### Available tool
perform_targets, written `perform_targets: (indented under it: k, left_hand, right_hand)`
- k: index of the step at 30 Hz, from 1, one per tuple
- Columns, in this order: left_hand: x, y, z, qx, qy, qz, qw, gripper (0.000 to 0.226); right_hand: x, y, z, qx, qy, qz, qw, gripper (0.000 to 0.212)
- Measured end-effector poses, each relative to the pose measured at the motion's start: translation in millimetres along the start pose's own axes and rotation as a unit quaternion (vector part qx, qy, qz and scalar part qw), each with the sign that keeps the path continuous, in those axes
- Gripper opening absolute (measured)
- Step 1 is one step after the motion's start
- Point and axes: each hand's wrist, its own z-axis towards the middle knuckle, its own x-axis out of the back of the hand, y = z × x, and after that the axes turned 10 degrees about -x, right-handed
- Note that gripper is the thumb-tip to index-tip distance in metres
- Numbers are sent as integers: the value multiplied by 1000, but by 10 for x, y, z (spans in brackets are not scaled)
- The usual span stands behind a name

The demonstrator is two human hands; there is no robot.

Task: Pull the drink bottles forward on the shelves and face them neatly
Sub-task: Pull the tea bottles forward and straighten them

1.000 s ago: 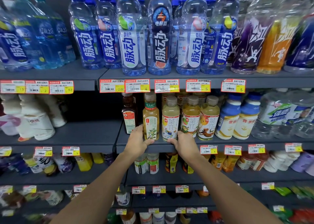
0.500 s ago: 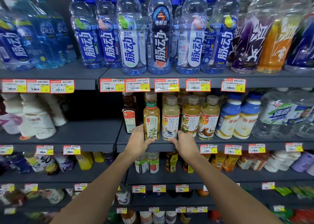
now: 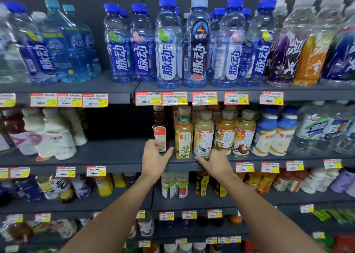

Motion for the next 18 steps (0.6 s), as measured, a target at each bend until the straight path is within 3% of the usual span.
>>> perform_targets:
  k: [4, 7, 13, 18]
  left_hand:
    - [-91, -17, 96, 56, 61, 72, 994, 78]
    - [-171, 6, 187, 108, 52, 87, 989, 96]
    - [-204, -90, 276, 90, 44, 64, 993, 75]
    - [-41, -193, 226, 41, -17, 29, 999, 64]
  right_hand:
    - [-82, -95, -31, -35, 29, -8, 999, 69]
    - [-122, -124, -34, -48, 42, -9, 998, 68]
    - [-157, -87, -27, -33, 54, -27, 998, 63]
    - [-186, -77, -36, -28, 57, -22, 998, 63]
